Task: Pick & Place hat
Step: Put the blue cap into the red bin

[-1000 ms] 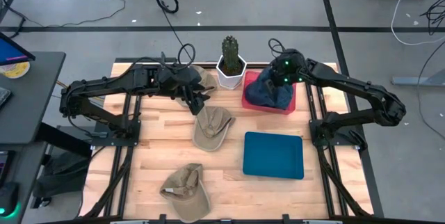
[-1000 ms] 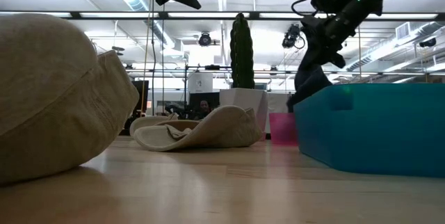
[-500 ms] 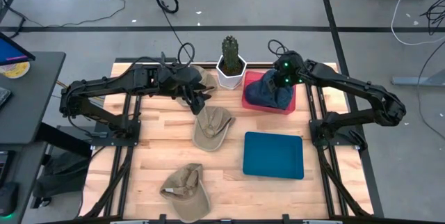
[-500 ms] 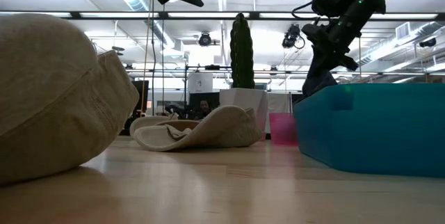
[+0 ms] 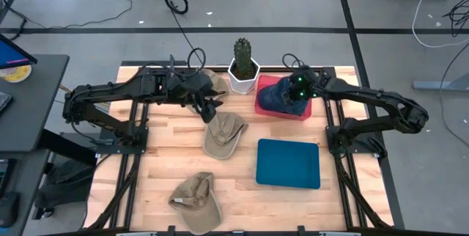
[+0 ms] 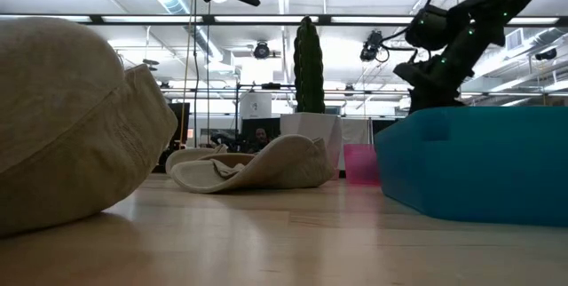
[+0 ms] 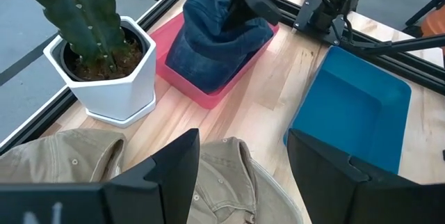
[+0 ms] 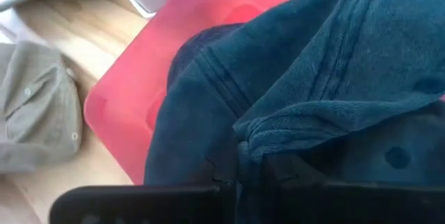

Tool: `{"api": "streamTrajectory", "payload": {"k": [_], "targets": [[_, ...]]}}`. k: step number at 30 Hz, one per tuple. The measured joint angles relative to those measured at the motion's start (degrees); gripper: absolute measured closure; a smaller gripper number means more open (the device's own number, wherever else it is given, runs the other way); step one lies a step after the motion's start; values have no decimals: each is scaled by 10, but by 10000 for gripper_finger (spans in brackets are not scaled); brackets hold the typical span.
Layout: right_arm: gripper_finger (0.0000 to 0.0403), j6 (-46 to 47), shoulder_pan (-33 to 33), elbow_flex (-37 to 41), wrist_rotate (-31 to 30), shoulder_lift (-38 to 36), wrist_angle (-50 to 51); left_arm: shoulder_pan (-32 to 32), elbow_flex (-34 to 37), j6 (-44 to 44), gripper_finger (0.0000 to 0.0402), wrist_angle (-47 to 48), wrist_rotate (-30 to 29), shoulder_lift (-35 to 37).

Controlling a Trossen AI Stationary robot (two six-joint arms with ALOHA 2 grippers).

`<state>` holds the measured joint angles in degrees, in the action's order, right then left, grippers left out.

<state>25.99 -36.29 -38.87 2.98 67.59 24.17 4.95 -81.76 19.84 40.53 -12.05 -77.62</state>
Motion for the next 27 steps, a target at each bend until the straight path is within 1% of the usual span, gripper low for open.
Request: {"api": "streamTrajectory", "payload": {"k": [4,7,13,17,21,27], "targets": [[384,20,0,7,10,-5,-27,0,0,0,179,0,0,0],[384,21,0,7,20,-24,-31,0,0,0,179,0,0,0],[384,14,-8,7,10,-85,17,0,0,1,179,0,-4,0],[384,10,-17,8,17,-120,33,0,0,0,180,0,-4,0],[384,33,-30,8,41,-131,31,0,0,0,180,-1,-4,0],[384,92,-50,8,52,-131,36,0,0,-1,180,-1,-4,0]]}}
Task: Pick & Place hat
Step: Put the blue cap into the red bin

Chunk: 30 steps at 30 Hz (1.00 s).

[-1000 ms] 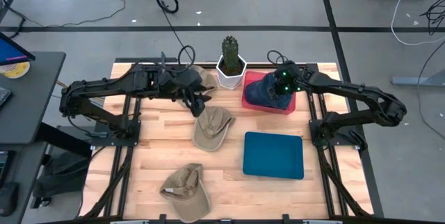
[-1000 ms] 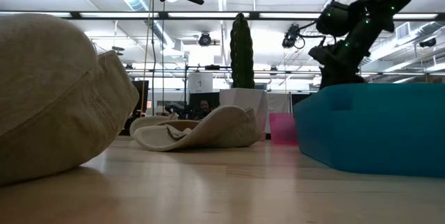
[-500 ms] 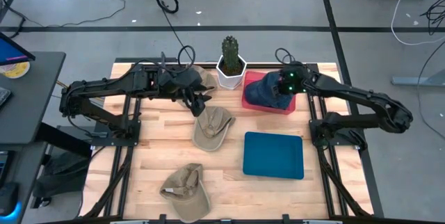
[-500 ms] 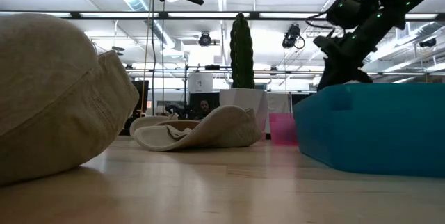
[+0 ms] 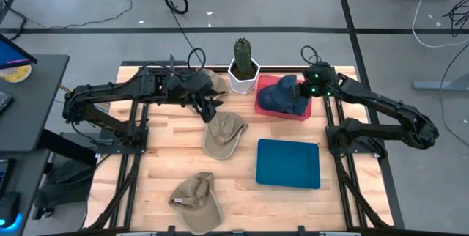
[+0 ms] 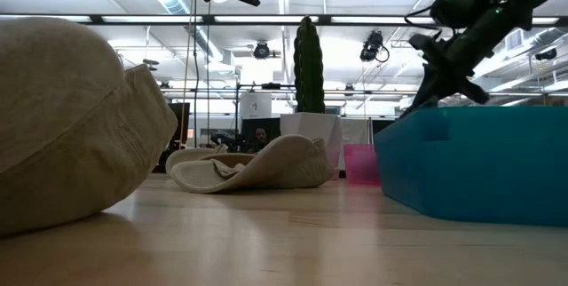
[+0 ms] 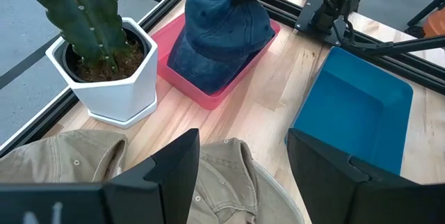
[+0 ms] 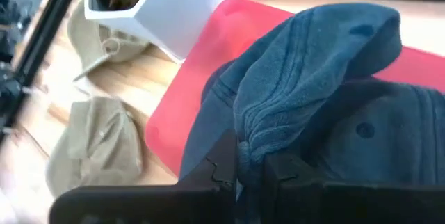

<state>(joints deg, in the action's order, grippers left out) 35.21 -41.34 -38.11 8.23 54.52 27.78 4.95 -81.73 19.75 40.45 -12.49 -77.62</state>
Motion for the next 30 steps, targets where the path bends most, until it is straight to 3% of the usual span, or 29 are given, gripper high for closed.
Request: {"api": "streamTrajectory", "payload": {"k": [7,23,26,30], "targets": [[384,111,-39,5,-3,2,46,-1,0,2,180,0,0,0],[375,156,-47,106,19,-2,-47,-14,0,1,180,0,-19,0],[357,165,-48,106,30,-11,-50,-14,0,1,180,0,-18,0],[305,181,-48,106,34,-29,-36,-14,0,1,180,0,-18,0]]}}
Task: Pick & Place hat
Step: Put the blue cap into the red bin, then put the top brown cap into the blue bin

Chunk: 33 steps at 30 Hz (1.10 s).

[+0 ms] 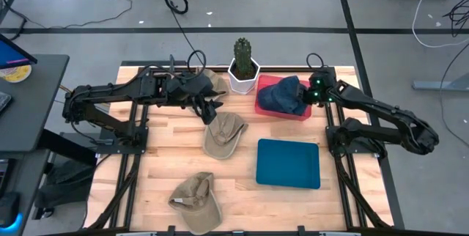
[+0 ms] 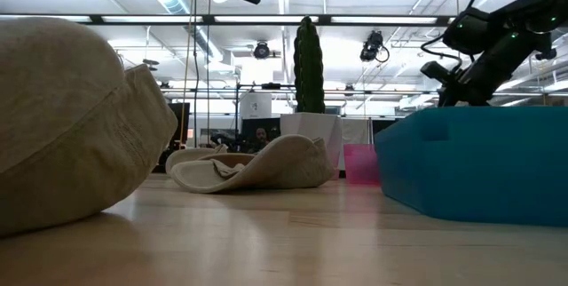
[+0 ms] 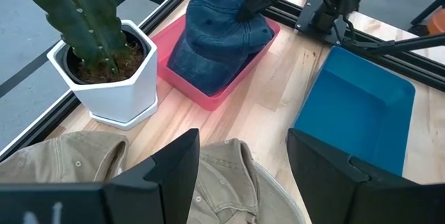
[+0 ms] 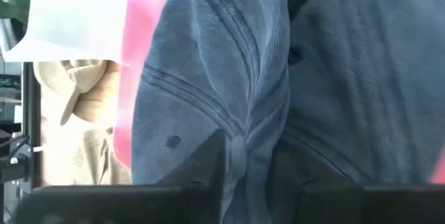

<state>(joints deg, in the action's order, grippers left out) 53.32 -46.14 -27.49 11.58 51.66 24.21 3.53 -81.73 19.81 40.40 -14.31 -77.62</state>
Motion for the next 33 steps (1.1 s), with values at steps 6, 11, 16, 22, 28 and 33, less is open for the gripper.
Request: {"api": "streamTrajectory", "payload": {"k": [6,11,16,22,28,33], "targets": [[215,2,-17,0,14,-29,9,0,0,-1,180,0,0,0],[169,2,-38,-16,20,-70,47,0,0,-8,180,0,0,0],[169,-29,-59,-60,19,-106,131,0,0,-10,180,0,0,0],[195,-72,-63,-118,54,-133,215,0,0,-10,180,1,-5,0],[268,-90,-47,-146,146,-170,298,0,0,-11,180,15,-12,0],[384,-88,-24,-147,160,-218,322,1,0,-3,180,68,-46,0]]}}
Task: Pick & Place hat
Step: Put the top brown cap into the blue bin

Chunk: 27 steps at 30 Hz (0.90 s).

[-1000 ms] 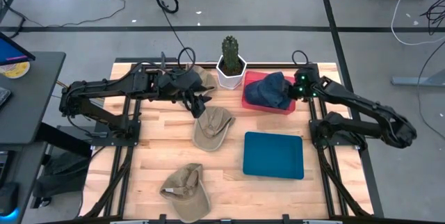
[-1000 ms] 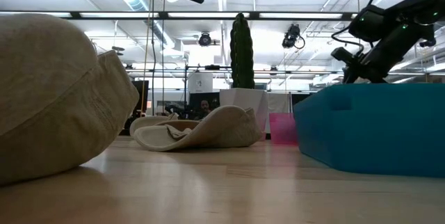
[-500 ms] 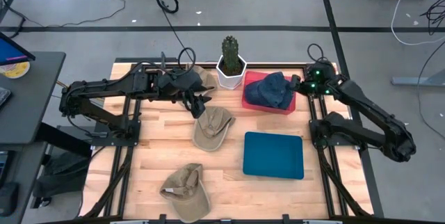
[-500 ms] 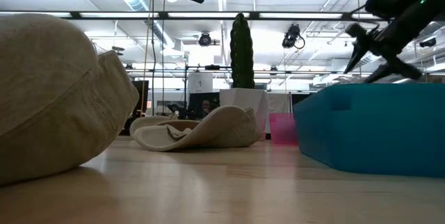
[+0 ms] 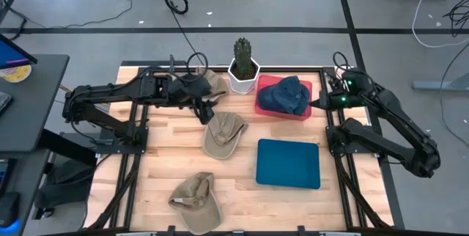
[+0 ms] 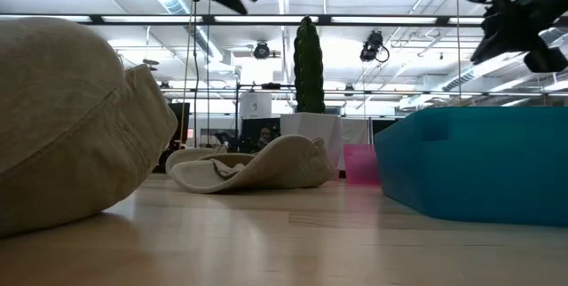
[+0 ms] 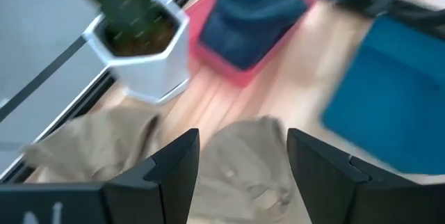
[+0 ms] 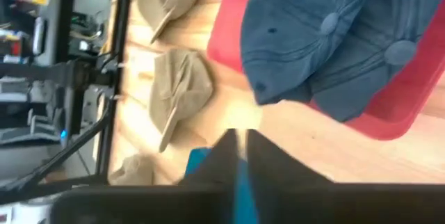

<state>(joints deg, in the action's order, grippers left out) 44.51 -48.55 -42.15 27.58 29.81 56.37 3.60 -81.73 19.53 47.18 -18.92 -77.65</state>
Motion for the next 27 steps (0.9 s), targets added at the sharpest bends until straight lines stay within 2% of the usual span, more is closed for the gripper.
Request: {"api": "streamTrajectory", "payload": {"k": [7,13,19,24,27], "targets": [[398,15,14,0,-11,-46,-1,24,7,93,179,54,-60,0],[399,-10,14,21,-11,-62,-7,51,73,123,179,55,-81,0],[397,-10,14,56,-10,-62,-10,91,144,155,179,47,-75,0],[393,2,14,83,24,-62,-57,157,160,156,179,43,-36,0],[393,18,14,93,41,-62,-102,205,166,127,179,33,-9,0]]}}
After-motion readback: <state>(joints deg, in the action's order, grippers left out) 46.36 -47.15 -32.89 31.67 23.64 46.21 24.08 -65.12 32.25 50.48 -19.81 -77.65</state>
